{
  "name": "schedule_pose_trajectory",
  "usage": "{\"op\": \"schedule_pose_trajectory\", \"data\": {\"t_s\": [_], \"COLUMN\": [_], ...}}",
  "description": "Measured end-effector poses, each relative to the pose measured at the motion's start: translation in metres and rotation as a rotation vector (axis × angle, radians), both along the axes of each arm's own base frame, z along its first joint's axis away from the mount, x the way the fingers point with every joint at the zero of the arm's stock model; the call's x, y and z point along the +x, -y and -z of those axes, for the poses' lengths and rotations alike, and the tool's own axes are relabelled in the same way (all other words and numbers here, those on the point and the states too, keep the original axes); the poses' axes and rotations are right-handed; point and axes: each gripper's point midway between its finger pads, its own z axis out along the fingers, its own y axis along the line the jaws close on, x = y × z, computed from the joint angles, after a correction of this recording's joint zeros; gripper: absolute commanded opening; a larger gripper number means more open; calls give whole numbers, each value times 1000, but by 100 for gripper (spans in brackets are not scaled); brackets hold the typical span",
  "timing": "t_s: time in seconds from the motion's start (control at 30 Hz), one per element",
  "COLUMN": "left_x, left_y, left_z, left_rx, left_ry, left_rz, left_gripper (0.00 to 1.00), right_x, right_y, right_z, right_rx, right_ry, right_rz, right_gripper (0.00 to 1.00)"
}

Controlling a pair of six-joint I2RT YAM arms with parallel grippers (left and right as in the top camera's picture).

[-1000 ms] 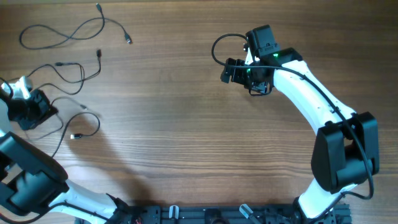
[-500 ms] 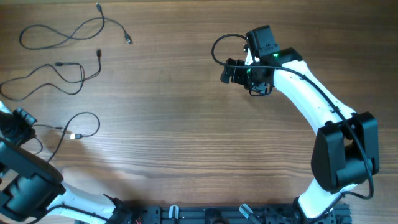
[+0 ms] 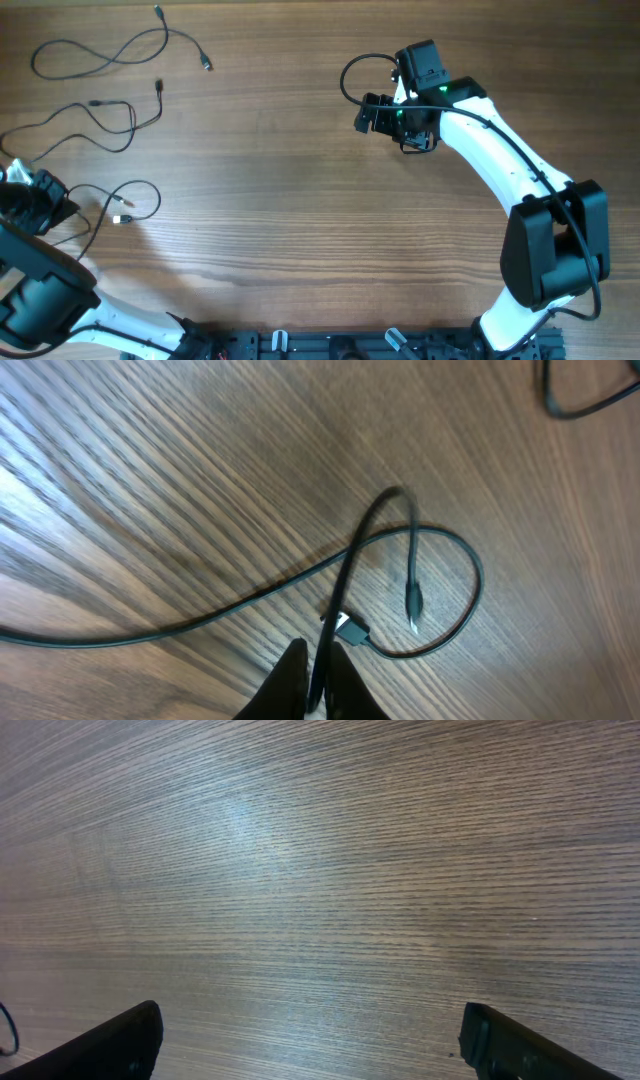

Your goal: Untangle cables

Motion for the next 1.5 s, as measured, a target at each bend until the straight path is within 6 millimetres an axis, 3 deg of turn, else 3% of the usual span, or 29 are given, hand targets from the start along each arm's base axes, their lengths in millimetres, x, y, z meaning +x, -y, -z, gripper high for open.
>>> {"op": "schedule_pose_trajectory", "data": {"t_s": [0.13, 0.17, 0.2, 0.23, 0.27, 0.3, 0.5, 0.6, 0.7, 0.77, 0.87, 1.0, 1.47, 1.5], "left_x": [-3, -4, -5, -6, -6, -6, 4, 21, 43, 55, 69, 75, 60, 59], "left_y": [3, 3, 2, 2, 1, 1, -6, -9, -8, -7, -8, -14, -80, -83], "left_z": [4, 4, 5, 5, 5, 5, 4, 1, -6, -12, -19, -22, -13, -11], "left_rx": [-15, -14, -11, -8, -5, -4, 18, 13, -12, -29, -35, -9, 332, 341], "left_ry": [-17, -23, -28, -30, -34, -36, 9, 97, 214, 285, 363, 394, 239, 234], "left_rz": [3, 3, 5, 11, 9, 6, -20, -22, -16, -10, 5, 9, -40, -41], "left_gripper": [13, 24, 45, 73, 93, 93, 80, 75, 63, 63, 73, 72, 4, 4], "right_x": [0, 0, 0, 0, 0, 0, 0, 0, 0, 0, 0, 0, 0, 0], "right_y": [0, 0, 0, 0, 0, 0, 0, 0, 0, 0, 0, 0, 0, 0], "right_z": [0, 0, 0, 0, 0, 0, 0, 0, 0, 0, 0, 0, 0, 0], "right_rx": [0, 0, 0, 0, 0, 0, 0, 0, 0, 0, 0, 0, 3, 4], "right_ry": [0, 0, 0, 0, 0, 0, 0, -1, 0, 0, 0, 0, -2, -4], "right_rz": [0, 0, 0, 0, 0, 0, 0, 0, 0, 0, 0, 0, 7, 11], "right_gripper": [97, 97, 97, 97, 97, 97, 97, 97, 97, 97, 97, 97, 97, 97]}}
